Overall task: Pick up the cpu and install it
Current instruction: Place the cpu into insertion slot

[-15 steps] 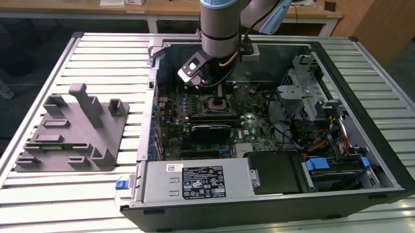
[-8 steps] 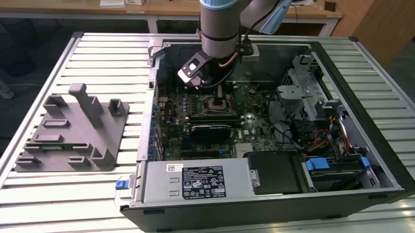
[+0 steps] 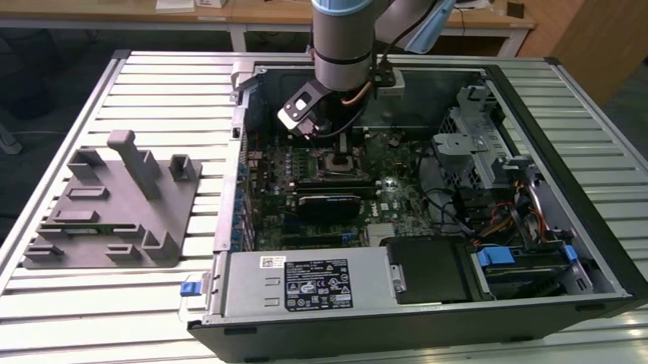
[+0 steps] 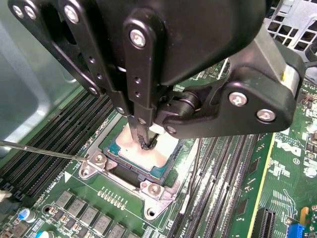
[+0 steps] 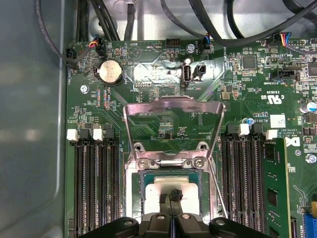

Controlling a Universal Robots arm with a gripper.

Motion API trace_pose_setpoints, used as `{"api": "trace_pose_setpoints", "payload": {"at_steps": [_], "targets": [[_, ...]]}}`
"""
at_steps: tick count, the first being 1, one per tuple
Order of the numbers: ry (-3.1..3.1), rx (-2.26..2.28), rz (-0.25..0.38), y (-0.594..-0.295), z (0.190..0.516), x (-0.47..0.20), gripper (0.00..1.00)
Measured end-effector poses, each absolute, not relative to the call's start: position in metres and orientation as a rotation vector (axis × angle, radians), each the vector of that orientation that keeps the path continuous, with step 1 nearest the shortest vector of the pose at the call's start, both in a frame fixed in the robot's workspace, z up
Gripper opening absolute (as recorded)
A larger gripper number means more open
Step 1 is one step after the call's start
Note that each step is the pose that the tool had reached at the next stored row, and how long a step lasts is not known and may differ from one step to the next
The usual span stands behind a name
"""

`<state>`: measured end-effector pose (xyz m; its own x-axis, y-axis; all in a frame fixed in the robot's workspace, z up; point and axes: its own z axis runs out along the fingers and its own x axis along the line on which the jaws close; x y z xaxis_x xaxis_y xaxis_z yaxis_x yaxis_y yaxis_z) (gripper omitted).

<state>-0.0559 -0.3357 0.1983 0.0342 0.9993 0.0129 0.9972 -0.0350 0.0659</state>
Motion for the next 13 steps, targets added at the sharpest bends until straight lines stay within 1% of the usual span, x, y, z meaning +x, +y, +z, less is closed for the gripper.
{"api": "trace_pose_setpoints", "payload": {"at_steps": [13], "targets": [[2.155, 2.231, 0.086, -0.3356, 0.2070, -0.0559, 0.11]]}}
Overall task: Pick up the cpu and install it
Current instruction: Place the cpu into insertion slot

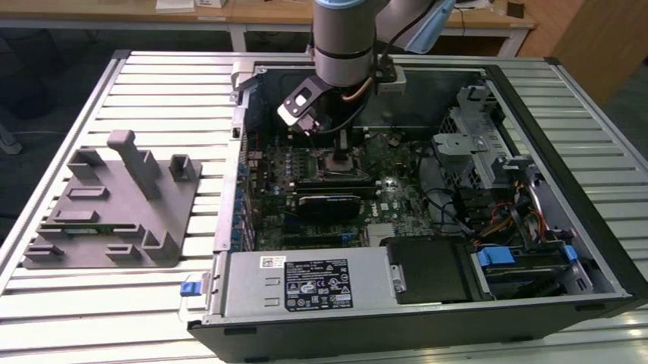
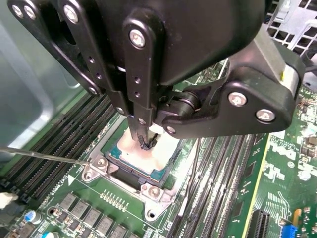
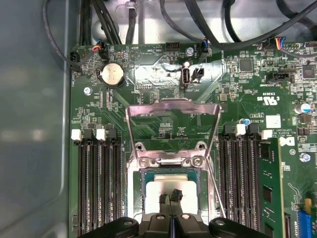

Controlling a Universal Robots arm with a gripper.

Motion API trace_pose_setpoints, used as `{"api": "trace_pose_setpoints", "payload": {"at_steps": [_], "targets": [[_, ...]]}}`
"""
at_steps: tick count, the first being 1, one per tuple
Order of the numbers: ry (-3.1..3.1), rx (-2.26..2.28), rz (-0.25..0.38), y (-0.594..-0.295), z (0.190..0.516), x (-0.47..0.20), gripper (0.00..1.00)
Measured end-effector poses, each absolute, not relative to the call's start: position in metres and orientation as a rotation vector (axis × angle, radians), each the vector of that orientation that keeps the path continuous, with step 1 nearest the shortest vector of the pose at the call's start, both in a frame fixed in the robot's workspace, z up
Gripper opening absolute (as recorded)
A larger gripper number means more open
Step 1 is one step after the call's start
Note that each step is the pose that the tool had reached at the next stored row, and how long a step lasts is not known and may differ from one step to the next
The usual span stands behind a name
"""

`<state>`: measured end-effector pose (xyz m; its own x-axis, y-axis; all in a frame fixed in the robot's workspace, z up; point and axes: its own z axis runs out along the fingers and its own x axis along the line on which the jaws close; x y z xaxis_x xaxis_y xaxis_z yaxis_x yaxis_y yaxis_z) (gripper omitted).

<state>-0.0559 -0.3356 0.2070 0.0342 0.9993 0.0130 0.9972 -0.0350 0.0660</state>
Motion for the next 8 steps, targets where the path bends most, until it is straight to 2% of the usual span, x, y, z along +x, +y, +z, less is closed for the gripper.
{"api": "trace_pose_setpoints", "payload": {"at_steps": [8], "targets": [[2.155, 2.231, 0.085, -0.335, 0.227, -0.056, 0.11]]}}
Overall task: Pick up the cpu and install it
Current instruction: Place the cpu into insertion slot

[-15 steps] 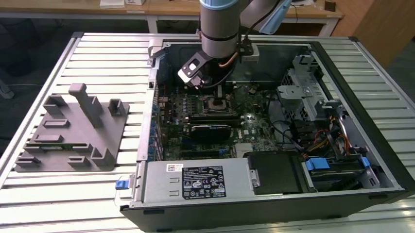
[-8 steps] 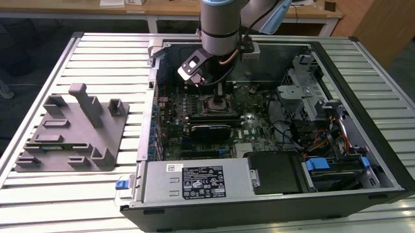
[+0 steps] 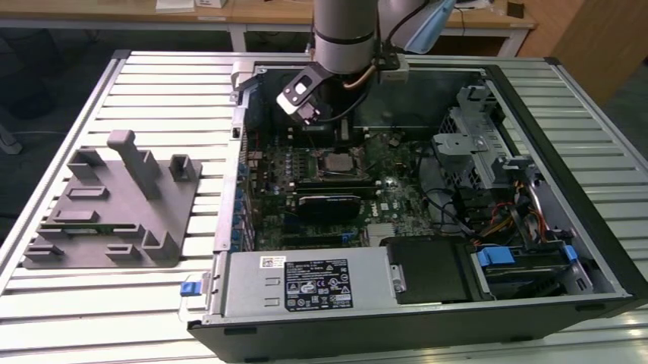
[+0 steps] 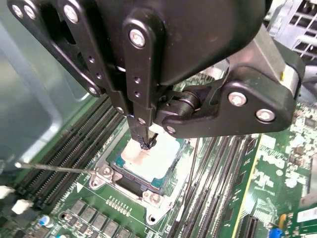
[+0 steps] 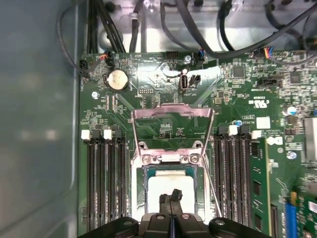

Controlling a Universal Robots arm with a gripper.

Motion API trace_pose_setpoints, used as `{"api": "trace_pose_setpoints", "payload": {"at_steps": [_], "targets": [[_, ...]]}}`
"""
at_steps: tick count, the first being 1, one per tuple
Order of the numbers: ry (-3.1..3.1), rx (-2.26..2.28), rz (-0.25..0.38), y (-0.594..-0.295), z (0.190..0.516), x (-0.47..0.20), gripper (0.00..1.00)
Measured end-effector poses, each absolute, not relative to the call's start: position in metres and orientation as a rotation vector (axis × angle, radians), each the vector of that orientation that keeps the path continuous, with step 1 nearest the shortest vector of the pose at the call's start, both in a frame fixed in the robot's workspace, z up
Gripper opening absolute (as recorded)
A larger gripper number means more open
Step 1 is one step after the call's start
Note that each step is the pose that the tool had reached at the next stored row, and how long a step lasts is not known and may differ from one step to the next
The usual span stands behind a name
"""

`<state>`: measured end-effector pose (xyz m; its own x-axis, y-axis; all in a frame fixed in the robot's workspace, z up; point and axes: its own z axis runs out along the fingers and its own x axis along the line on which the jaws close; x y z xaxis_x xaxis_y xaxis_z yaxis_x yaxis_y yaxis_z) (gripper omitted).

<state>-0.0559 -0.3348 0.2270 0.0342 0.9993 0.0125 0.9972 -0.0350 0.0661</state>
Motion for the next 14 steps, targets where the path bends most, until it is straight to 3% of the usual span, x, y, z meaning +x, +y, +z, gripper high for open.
{"api": "trace_pose_setpoints", "payload": {"at_steps": [14], "targets": [[2.151, 2.225, 0.076, -0.334, 0.257, -0.056, 0.11]]}}
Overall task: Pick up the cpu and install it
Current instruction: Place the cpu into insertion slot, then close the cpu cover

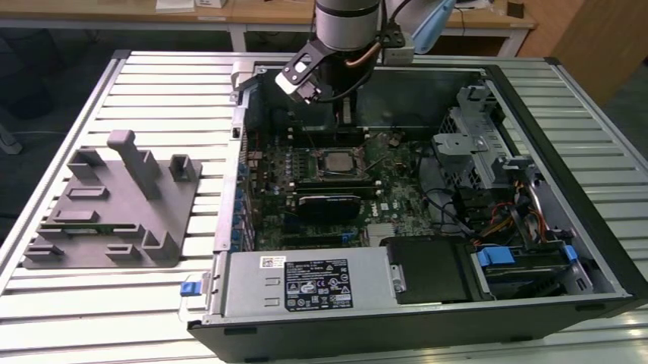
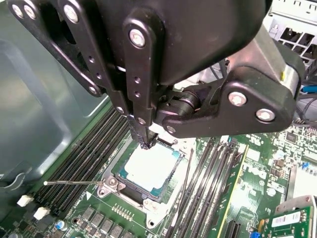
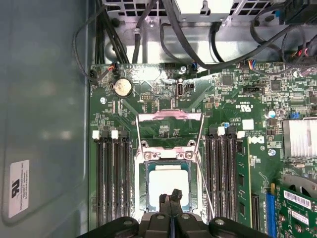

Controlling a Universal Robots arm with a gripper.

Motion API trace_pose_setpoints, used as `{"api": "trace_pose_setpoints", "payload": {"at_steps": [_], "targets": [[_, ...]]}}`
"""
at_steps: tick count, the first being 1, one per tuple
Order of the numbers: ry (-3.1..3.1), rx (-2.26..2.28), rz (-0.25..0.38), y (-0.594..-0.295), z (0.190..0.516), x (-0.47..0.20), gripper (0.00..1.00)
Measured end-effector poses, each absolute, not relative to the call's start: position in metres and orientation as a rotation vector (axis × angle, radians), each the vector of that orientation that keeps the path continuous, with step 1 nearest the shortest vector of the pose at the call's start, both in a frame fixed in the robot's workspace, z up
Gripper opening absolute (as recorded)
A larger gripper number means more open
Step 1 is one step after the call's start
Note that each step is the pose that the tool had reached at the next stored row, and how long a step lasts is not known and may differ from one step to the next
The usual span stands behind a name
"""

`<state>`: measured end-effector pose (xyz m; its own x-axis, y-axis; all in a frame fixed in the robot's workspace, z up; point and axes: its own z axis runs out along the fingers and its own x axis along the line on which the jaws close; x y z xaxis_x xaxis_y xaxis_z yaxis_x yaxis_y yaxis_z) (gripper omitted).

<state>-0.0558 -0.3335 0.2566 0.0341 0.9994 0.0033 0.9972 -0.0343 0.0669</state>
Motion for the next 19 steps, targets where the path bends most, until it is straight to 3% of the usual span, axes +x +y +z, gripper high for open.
{"api": "trace_pose_setpoints", "payload": {"at_steps": [19], "targets": [[2.150, 2.225, 0.074, -0.3336, 0.2649, -0.0559, 0.11]]}}
